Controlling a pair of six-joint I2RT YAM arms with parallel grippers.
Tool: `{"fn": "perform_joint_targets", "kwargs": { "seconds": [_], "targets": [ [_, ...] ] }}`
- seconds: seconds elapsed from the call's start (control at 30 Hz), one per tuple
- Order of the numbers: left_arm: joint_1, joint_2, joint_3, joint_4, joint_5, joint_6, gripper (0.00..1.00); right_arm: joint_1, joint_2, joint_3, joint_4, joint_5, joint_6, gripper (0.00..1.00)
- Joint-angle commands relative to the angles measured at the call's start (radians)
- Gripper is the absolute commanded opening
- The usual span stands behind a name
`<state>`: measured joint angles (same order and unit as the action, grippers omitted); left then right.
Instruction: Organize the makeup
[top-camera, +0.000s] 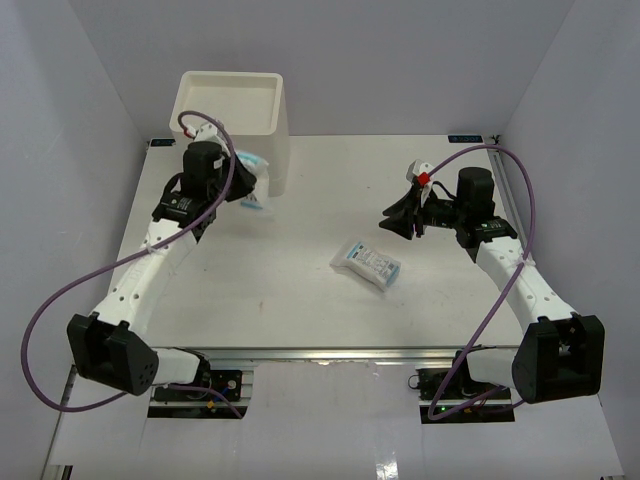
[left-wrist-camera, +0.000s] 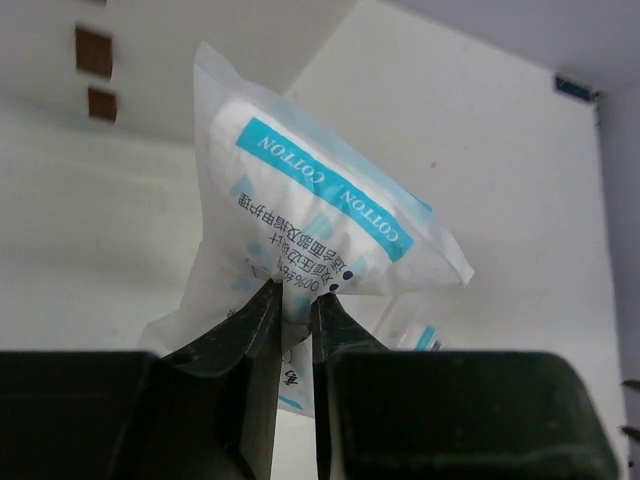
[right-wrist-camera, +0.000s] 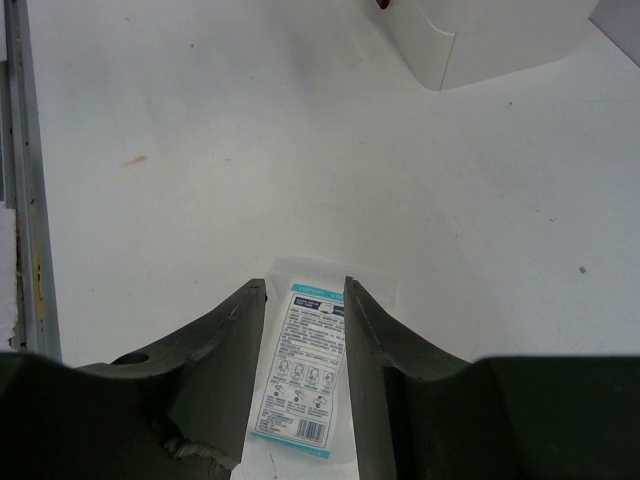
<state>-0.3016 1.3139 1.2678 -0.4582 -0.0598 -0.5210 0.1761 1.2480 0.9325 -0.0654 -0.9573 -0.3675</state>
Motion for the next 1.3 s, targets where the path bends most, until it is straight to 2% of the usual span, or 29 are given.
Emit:
{"fn": "perform_joint_targets", "kwargs": {
  "seconds": [0.0, 0.13, 0.33, 0.6, 0.87, 1.03, 1.17, 1.27],
  "targets": [
    [0.015, 0.162, 0.32, 0.093, 0.004, -0.013, 0.0, -0.007, -0.027, -0.011, 0.007, -0.025, -0.006, 0.44],
    [0.024, 0.345, 0.624, 0.096, -0.078, 0.028, 0.0, -0.009, -0.032, -0.012, 0.007, -0.031, -0.008, 0.44],
    [0.03, 0.549, 0.848, 0.153, -0.184, 0.129, 0.0, -0.009, -0.03, -0.014, 0.007, -0.037, -0.008, 0.44],
    [0.032, 0.68, 0.936, 0.186, -0.23, 0.186, 0.0, -0.01, -0.019, -0.015, 0.005, -0.031, -0.016, 0.44],
    [0.039, 0.72, 0.954, 0.202, -0.314, 0.229, 0.01, -0.015, -0.016, -0.015, 0.001, -0.029, -0.023, 0.44],
    [0.039, 0.717, 0.94, 0.207, -0.299, 0.234, 0.11, -0.018, -0.015, -0.015, 0.001, -0.029, -0.024, 0.44],
    [0.039, 0.714, 0.916, 0.205, -0.275, 0.231, 0.25, -0.02, -0.01, -0.013, 0.002, -0.02, -0.019, 0.44],
    [0.039, 0.711, 0.908, 0.203, -0.254, 0.23, 0.44, -0.028, -0.012, -0.013, 0.001, -0.021, -0.016, 0.46]
  ]
}}
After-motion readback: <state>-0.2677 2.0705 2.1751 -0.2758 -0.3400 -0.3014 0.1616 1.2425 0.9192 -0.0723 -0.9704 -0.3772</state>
